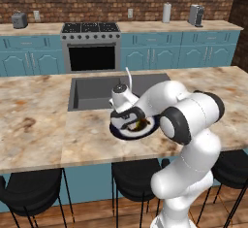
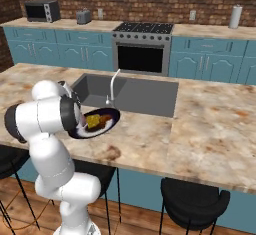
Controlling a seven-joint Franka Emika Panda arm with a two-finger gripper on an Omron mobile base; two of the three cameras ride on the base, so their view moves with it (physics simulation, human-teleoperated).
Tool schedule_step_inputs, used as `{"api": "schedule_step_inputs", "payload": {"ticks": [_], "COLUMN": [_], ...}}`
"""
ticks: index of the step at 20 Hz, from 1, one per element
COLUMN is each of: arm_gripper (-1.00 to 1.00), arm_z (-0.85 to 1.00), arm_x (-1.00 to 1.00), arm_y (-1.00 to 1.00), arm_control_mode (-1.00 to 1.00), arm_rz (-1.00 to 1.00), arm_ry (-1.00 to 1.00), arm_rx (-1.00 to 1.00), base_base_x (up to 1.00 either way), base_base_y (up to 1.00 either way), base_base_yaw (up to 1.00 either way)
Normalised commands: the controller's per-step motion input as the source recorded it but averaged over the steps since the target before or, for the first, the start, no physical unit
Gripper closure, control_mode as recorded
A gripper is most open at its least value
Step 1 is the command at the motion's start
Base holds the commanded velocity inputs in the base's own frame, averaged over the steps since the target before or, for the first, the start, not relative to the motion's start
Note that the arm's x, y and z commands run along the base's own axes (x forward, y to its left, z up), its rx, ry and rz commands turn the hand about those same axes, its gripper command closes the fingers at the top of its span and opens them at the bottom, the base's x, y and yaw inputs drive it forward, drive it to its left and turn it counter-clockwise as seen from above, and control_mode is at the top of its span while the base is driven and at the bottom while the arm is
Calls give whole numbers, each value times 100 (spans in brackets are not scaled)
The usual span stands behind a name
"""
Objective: Take the cheese, chicken drumstick, and onion from the fridge and place them on the plate on the dining counter to create an appetizer plate.
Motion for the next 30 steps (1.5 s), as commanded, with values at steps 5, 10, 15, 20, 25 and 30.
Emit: {"api": "schedule_step_inputs", "payload": {"ticks": [5, 10, 15, 20, 25, 30], "arm_gripper": [-100, -100, -100, -100, -100, -100], "arm_z": [3, 26, 64, 66, 83, 99], "arm_x": [8, -32, -57, -95, -99, -95], "arm_y": [-19, -27, -4, -22, -26, -14], "arm_control_mode": [-100, -100, -100, -100, -100, -100], "arm_rz": [0, 0, 0, -9, -22, -18], "arm_ry": [0, 0, -1, -11, -29, -35], "arm_rx": [0, 0, 0, 0, 2, 1], "base_base_x": [0, 0, 0, 0, 0, 0], "base_base_y": [0, 0, 0, 0, 0, 0], "base_base_yaw": [0, 0, 0, 0, 0, 0]}}
